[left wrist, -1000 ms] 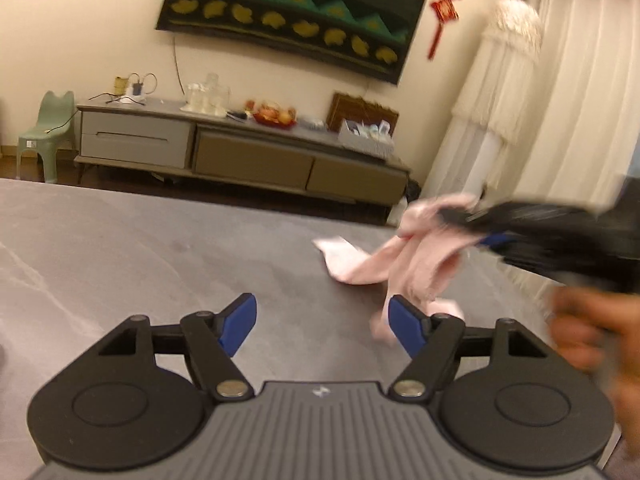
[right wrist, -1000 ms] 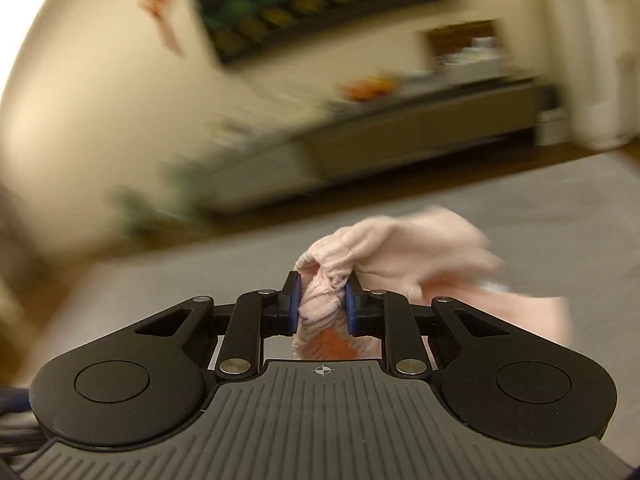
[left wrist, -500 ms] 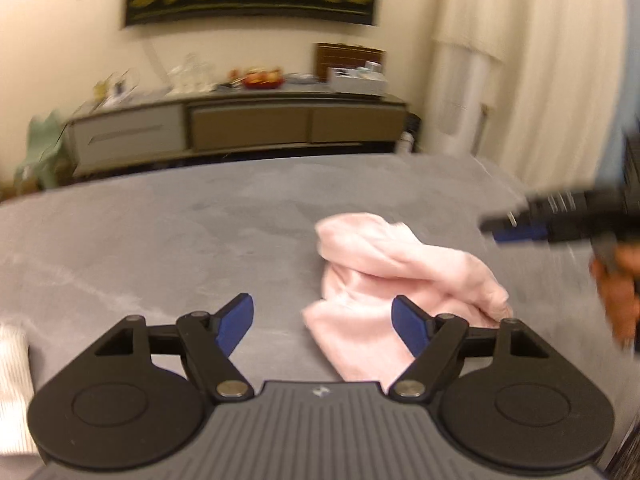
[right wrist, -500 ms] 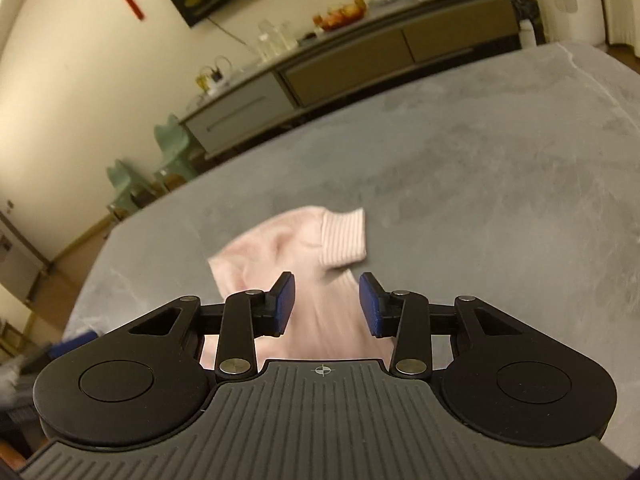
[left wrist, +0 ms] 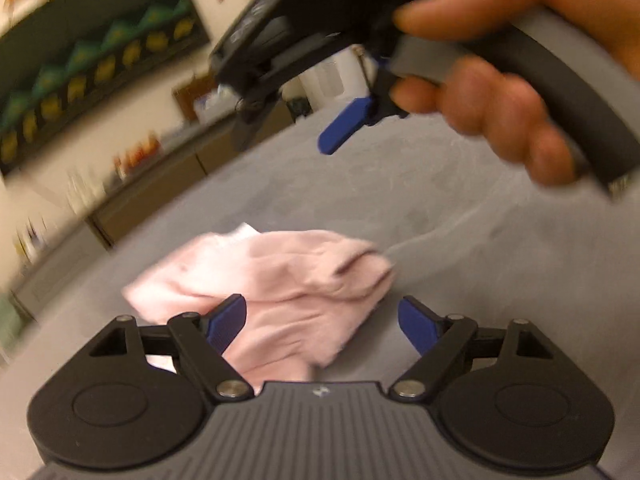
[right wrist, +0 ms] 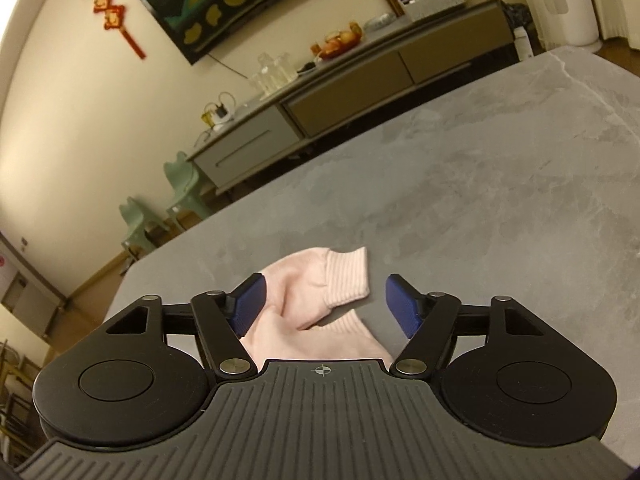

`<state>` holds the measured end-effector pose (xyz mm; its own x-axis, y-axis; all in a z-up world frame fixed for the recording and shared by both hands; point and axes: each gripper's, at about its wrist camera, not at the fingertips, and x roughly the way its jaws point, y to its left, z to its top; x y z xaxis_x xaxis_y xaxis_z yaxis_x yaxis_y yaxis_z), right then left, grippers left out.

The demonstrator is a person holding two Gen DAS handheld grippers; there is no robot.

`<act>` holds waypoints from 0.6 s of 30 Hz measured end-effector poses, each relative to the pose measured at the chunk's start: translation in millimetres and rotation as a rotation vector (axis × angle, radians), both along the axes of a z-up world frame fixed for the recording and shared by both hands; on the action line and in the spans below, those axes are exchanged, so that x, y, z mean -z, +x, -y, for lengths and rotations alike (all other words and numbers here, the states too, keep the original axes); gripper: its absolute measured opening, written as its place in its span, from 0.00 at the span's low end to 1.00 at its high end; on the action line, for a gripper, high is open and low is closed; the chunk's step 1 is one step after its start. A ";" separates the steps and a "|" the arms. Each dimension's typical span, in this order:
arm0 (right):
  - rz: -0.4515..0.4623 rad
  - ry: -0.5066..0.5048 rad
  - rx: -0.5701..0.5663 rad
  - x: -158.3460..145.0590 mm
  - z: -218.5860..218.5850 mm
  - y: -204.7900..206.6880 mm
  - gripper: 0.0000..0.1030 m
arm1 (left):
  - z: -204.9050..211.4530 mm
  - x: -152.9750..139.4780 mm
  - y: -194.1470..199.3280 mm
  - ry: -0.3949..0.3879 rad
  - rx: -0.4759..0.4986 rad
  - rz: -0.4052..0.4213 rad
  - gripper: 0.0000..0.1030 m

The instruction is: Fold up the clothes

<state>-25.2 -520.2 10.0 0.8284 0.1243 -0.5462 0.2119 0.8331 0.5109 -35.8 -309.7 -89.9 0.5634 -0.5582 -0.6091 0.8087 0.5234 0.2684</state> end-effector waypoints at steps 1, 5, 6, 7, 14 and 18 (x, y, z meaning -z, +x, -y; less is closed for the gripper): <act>-0.004 -0.015 0.004 0.2 2.3 -0.4 0.69 | 3.9 -0.8 5.5 -0.024 -0.024 -0.058 0.83; 0.003 -0.045 0.037 -1.7 18.0 -5.2 0.70 | 0.7 1.3 44.5 -0.197 -0.209 -0.365 0.84; 0.010 -0.033 0.046 -2.3 23.0 -7.6 0.70 | 0.1 2.4 51.5 -0.235 -0.245 -0.415 0.85; 0.016 -0.022 0.055 -2.8 28.0 -9.9 0.71 | -0.5 3.5 58.5 -0.274 -0.282 -0.465 0.86; 0.033 0.044 0.098 -0.4 53.3 -19.4 0.71 | 13.7 -19.6 70.2 -0.310 -0.357 -0.493 0.14; 0.046 0.078 0.107 -0.8 59.6 -23.3 0.71 | -27.0 -90.6 56.0 -0.416 -0.249 -0.426 0.13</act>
